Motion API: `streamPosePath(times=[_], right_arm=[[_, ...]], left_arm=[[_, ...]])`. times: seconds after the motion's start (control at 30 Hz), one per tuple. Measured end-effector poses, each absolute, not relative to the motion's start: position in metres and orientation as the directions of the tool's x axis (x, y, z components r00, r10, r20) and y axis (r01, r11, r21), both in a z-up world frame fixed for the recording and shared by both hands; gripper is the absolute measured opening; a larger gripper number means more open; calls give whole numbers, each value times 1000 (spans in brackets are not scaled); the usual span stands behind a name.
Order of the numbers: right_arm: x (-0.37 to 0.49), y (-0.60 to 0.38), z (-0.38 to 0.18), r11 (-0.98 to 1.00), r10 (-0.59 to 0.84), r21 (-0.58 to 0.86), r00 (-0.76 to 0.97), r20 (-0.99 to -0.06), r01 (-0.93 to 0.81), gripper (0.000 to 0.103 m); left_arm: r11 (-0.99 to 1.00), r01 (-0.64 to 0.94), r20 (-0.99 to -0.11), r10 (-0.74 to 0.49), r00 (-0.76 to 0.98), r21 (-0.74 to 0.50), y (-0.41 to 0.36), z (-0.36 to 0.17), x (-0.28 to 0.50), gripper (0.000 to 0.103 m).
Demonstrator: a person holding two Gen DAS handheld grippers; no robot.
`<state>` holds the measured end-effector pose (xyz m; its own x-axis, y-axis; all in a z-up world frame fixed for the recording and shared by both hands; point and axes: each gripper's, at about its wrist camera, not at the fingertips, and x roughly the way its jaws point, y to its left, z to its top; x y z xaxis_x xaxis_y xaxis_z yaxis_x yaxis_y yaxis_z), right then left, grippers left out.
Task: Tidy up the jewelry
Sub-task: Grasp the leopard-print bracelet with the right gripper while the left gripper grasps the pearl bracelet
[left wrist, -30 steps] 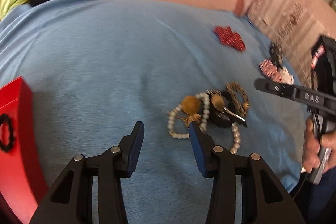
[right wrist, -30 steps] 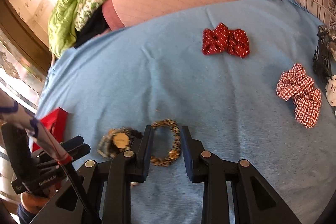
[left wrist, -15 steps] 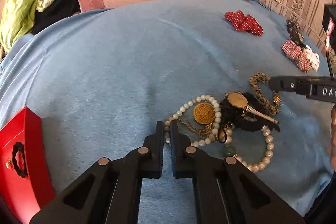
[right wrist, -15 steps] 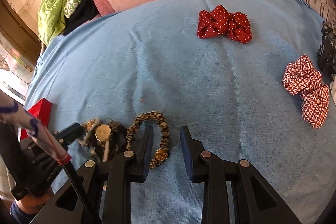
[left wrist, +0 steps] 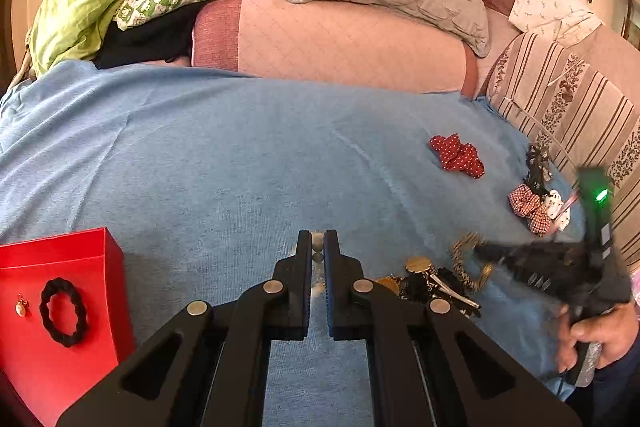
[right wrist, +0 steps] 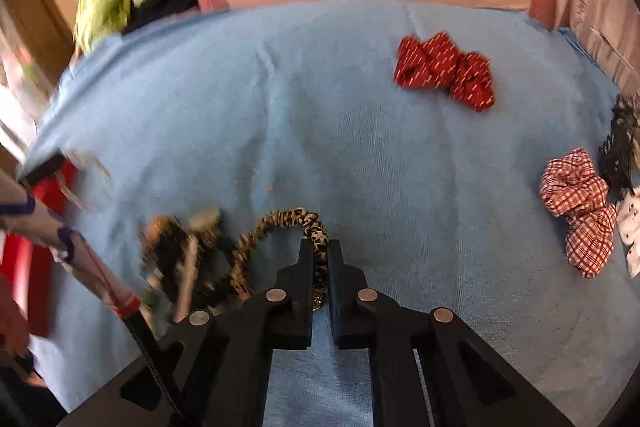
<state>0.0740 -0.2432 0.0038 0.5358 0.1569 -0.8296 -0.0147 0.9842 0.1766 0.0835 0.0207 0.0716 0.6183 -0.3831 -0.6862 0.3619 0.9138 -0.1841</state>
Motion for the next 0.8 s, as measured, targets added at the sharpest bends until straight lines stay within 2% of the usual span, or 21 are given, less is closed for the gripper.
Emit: streamPosePath(times=[0.1,0.23,0.8], right_arm=[[68,-250,26,984,135,176,627,-767,3,6],[65,-259,40,969,171,248,687,-706,13,7],[58,-225,52,955,271,279,691,-670,-104,7]], left_arm=[[915,363,-678,-379,630,-174,16,75,84,5],[917,357,-668,-379,640,-178,20,76,83,5],[924,341,-664,-363,653,-170,27,78,82,5]])
